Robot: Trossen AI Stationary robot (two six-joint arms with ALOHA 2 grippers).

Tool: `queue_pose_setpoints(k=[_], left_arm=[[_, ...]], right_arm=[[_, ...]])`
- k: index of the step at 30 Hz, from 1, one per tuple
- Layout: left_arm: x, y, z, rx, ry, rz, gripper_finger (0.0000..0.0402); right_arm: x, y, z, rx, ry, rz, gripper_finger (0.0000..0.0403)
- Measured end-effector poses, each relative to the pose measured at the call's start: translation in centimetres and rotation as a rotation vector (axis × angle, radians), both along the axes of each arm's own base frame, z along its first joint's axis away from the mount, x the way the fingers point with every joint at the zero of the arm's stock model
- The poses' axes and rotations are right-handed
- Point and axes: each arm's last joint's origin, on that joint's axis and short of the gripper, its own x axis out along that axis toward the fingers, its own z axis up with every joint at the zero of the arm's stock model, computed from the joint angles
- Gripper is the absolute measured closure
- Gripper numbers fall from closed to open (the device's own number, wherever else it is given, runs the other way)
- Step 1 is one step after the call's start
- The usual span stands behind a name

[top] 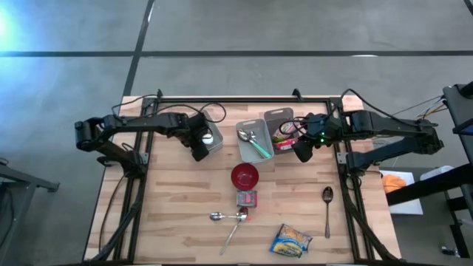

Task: Pick & Place Food Item
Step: Put the brown seasoning bottle into the left white bin

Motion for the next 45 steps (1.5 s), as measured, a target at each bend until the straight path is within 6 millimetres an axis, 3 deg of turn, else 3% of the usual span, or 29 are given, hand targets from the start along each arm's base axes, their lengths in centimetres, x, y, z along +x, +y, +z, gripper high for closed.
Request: queue_pose_setpoints(k=[21,35,45], left_arm=[[-0.8,-0.2,-1.8,0.010,0.037,-0.007,0.0233],[-0.9,-0.3,-1.9,-0.004,0.032,-0.012,0.0223],[-1.2,-0.5,-2.1,-0.045,0.065,-0.015,0.0139]], right_arm=[[0.0,0.0,0.0,-0.003,0.001,0.004,0.0183],[0.0,0.0,0.0,-0.002,0.001,0.002,0.0183],[0.0,0.0,0.0,-0.003,0.001,0.004,0.0183]])
